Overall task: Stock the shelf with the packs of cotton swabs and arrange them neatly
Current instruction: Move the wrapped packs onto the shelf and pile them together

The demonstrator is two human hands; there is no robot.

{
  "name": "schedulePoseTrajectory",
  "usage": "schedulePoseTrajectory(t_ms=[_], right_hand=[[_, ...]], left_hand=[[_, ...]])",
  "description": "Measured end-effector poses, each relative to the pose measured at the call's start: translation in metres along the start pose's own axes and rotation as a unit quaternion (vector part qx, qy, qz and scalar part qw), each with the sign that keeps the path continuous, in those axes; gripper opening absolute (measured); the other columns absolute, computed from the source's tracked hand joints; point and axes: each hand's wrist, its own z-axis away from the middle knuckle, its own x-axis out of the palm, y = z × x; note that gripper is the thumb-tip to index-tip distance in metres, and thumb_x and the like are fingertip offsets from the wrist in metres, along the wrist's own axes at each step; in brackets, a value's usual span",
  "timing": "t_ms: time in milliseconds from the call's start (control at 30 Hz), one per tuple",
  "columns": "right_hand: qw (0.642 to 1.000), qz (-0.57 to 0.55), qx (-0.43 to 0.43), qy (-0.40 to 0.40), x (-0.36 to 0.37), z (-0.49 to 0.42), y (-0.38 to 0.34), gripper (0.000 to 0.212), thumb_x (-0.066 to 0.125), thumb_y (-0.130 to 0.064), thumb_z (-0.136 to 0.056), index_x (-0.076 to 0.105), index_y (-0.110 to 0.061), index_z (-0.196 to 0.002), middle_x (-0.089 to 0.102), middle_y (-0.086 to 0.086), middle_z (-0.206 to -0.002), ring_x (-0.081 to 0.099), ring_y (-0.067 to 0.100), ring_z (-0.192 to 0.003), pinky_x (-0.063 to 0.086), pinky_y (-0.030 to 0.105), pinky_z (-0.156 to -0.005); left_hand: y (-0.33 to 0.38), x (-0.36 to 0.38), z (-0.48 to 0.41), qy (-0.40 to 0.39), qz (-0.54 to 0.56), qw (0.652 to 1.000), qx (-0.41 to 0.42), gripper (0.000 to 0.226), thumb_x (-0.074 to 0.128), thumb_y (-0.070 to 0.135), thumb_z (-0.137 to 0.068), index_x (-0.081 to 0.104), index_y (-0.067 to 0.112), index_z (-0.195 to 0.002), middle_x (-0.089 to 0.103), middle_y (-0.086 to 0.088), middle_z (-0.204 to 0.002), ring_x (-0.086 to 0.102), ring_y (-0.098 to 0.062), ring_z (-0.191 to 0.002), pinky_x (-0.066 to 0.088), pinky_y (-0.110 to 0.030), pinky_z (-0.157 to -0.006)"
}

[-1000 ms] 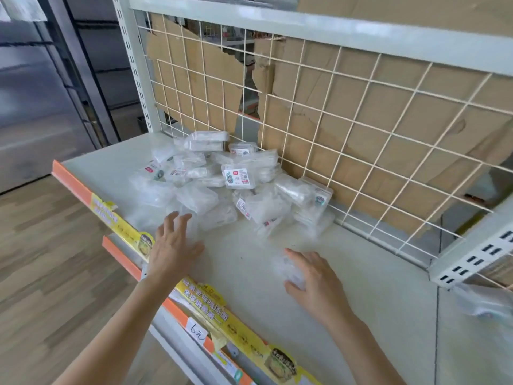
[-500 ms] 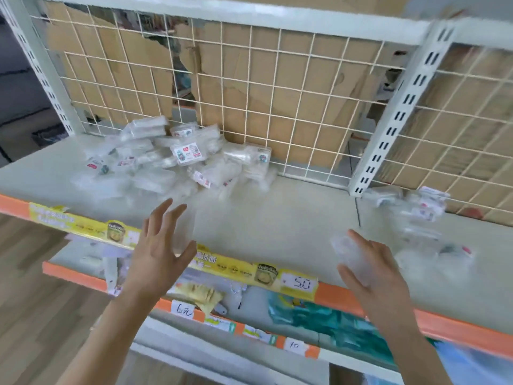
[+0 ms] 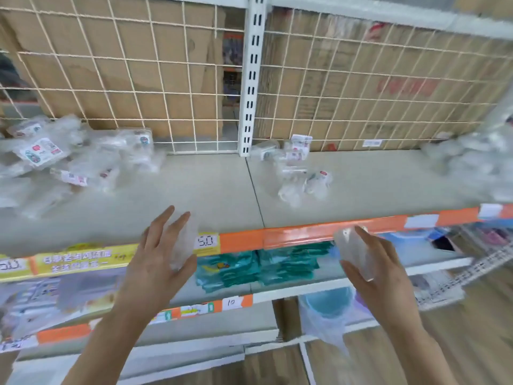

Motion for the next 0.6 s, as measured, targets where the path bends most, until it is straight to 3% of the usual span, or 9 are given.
schedulePoseTrajectory(t_ms=[67, 167, 333, 433, 533, 600], right_hand=[[0.999, 0.014, 0.037, 0.020, -0.017, 0.004, 0.017, 0.063, 0.075, -0.014, -0.077, 0.049, -0.018, -0.135, 0.054, 0.004, -0.118, 0.057, 0.026, -0.101, 0.039, 0.029, -0.068], [0.996, 0.015, 0.082, 0.041, -0.046, 0.009, 0.046, 0.064, 0.073, -0.020, -0.079, 0.045, -0.023, -0.137, 0.049, -0.004, -0.121, 0.050, 0.013, -0.099, 0.035, 0.027, -0.068], [0.989, 0.024, 0.125, 0.081, -0.097, 0.004, 0.100, 0.063, 0.074, -0.017, -0.078, 0.047, -0.022, -0.135, 0.051, 0.000, -0.120, 0.053, 0.022, -0.103, 0.036, 0.029, -0.072], [0.984, 0.034, 0.145, 0.096, -0.127, -0.004, 0.136, 0.063, 0.073, -0.019, -0.078, 0.047, -0.027, -0.134, 0.048, -0.010, -0.114, 0.048, 0.009, -0.097, 0.035, 0.030, -0.069], [0.983, 0.035, 0.147, 0.107, -0.155, -0.016, 0.172, 0.062, 0.073, -0.018, -0.079, 0.046, -0.028, -0.134, 0.047, -0.013, -0.112, 0.045, 0.004, -0.091, 0.037, 0.027, -0.065], [0.983, 0.045, 0.139, 0.109, -0.173, -0.026, 0.197, 0.062, 0.072, -0.018, -0.079, 0.046, -0.029, -0.134, 0.047, -0.014, -0.110, 0.042, 0.000, -0.088, 0.037, 0.019, -0.062]], left_hand=[[0.017, 0.015, -0.012, -0.010, 0.009, 1.000, 0.021, 0.065, 0.045, 0.044, -0.076, 0.039, 0.023, -0.137, 0.033, -0.002, -0.146, 0.047, -0.036, -0.120, 0.047, -0.049, -0.088], [0.048, 0.041, -0.029, -0.034, 0.034, 0.997, 0.053, 0.064, 0.045, 0.044, -0.076, 0.038, 0.027, -0.137, 0.033, -0.001, -0.147, 0.046, -0.033, -0.122, 0.042, -0.041, -0.091], [0.114, 0.091, -0.065, -0.065, 0.054, 0.991, 0.102, 0.061, 0.054, 0.041, -0.079, 0.036, 0.029, -0.137, 0.031, 0.001, -0.147, 0.044, -0.029, -0.124, 0.044, -0.043, -0.089], [0.160, 0.128, -0.085, -0.077, 0.068, 0.989, 0.109, 0.070, 0.074, 0.020, -0.079, 0.039, 0.028, -0.140, 0.028, 0.004, -0.150, 0.041, -0.028, -0.129, 0.049, -0.048, -0.085], [0.203, 0.164, -0.105, -0.088, 0.082, 0.985, 0.125, 0.073, 0.074, 0.019, -0.077, 0.040, 0.025, -0.141, 0.028, 0.004, -0.150, 0.036, -0.025, -0.133, 0.049, -0.047, -0.084], [0.229, 0.189, -0.117, -0.095, 0.094, 0.982, 0.130, 0.071, 0.074, 0.019, -0.077, 0.041, 0.025, -0.140, 0.029, 0.002, -0.149, 0.035, -0.024, -0.132, 0.048, -0.047, -0.086]])
